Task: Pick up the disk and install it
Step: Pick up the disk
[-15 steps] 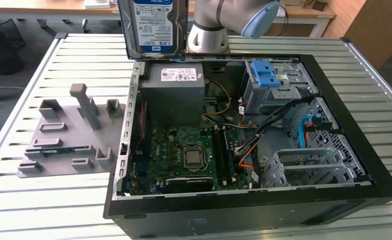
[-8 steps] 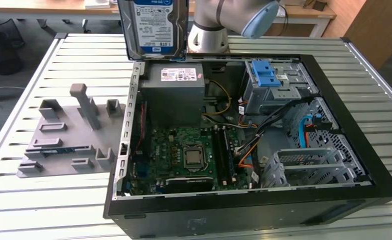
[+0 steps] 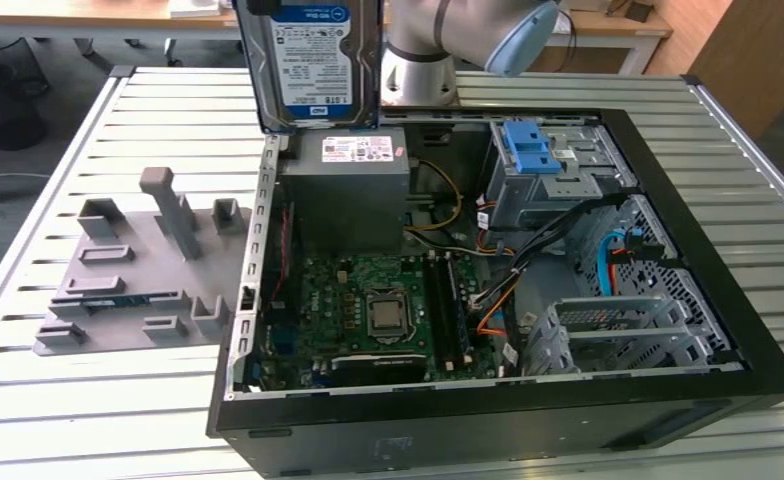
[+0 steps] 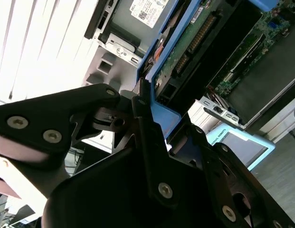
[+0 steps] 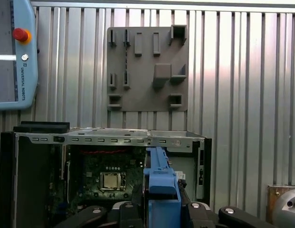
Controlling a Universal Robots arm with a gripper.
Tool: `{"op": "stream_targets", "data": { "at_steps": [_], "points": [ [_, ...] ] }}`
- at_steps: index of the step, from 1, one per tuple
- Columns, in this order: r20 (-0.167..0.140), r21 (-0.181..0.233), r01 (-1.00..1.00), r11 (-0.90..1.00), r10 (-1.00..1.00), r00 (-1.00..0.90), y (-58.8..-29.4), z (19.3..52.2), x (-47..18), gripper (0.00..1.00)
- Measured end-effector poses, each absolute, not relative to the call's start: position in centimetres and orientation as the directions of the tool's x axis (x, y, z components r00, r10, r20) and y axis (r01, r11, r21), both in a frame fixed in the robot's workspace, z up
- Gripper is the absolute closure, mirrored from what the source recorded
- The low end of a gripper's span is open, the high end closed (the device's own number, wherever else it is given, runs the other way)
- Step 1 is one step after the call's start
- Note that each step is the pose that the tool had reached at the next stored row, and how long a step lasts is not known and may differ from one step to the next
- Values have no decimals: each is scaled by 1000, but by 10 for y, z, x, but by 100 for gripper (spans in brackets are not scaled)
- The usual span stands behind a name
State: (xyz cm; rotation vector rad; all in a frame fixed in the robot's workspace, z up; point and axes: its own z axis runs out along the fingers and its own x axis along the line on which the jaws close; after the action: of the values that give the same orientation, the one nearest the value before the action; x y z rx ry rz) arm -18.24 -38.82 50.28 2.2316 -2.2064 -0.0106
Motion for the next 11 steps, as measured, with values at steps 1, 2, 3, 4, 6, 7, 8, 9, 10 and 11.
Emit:
{"op": "stream_targets", "data": {
  "at_steps": [1, 2, 3, 4, 6, 7, 8, 9, 10, 11],
  "points": [
    [-2, 5, -1000, -11, -1000, 11, -388, 503, -182, 64],
    [-2, 4, -1000, -11, -1000, 11, -388, 502, -182, 64],
    [-2, 4, -1000, -11, -1000, 11, -389, 502, -181, 64],
    [-2, 4, -1000, -11, -1000, 11, -389, 501, -180, 64],
    [-2, 4, -1000, -11, -1000, 11, -391, 500, -180, 64],
    [-2, 4, -1000, -11, -1000, 11, -391, 500, -180, 64],
    [-2, 3, -1000, -11, -1000, 11, -392, 500, -179, 64],
    [-2, 3, -1000, -11, -1000, 11, -393, 499, -179, 64],
    [-2, 3, -1000, -11, -1000, 11, -394, 499, -179, 64],
    [-2, 3, -1000, -11, -1000, 11, -395, 499, -179, 64]
  ]
}}
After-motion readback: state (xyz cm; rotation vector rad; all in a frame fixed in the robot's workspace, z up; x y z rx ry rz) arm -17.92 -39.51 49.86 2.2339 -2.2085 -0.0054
